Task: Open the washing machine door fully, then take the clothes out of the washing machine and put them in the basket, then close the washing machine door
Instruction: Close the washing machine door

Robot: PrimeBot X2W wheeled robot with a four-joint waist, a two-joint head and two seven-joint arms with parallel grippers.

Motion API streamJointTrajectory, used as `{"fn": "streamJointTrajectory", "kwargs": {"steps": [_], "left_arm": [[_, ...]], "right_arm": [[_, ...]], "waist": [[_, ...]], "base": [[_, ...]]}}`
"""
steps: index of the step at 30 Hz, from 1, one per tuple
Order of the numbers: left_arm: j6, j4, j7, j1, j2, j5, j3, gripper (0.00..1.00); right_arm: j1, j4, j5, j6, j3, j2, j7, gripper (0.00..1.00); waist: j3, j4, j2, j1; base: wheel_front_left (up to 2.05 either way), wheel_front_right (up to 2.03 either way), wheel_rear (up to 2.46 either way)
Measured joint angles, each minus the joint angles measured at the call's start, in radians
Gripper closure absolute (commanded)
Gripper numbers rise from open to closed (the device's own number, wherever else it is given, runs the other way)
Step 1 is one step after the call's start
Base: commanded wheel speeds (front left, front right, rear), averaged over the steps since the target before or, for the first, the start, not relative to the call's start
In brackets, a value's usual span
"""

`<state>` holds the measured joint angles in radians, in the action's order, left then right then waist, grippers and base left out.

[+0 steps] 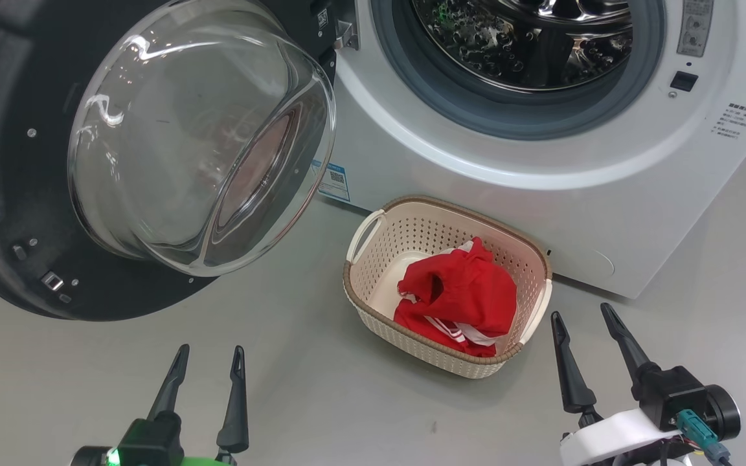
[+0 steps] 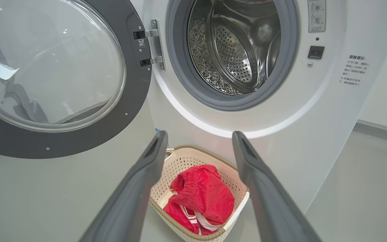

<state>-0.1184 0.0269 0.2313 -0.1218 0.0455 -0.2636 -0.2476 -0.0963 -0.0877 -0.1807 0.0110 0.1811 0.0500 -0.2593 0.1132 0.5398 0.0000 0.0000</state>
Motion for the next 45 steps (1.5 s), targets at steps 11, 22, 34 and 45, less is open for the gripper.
{"fn": "streamJointTrajectory", "kwargs": {"steps": [11, 22, 34, 45], "left_arm": [[0.000, -0.024, 0.009, 0.003, 0.000, -0.051, -0.008, 1.00], [0.011, -0.142, 0.018, 0.042, -0.001, -0.346, 0.023, 1.00], [0.094, -0.342, 0.021, 0.112, -0.003, -0.932, 0.198, 1.00], [0.160, -0.404, 0.026, 0.193, -0.012, -1.034, 0.447, 1.00]], "right_arm": [[0.001, -0.006, 0.000, -0.004, 0.000, 0.000, 0.000, 0.00], [0.003, -0.008, 0.000, -0.009, -0.001, 0.000, 0.000, 0.00], [0.005, -0.008, 0.001, -0.009, -0.004, 0.000, 0.000, 0.00], [0.005, -0.007, 0.003, -0.009, -0.004, 0.000, 0.000, 0.00]], "waist": [[-0.004, 0.003, 0.0000, 0.0000], [-0.003, 0.005, 0.0000, 0.0000], [0.006, 0.008, 0.0000, 0.0001], [0.015, 0.013, 0.0000, 0.0001]], "base": [[0.00, 0.00, 0.00], [0.00, 0.00, 0.00], [0.00, 0.00, 0.00], [0.00, 0.00, 0.00]]}}
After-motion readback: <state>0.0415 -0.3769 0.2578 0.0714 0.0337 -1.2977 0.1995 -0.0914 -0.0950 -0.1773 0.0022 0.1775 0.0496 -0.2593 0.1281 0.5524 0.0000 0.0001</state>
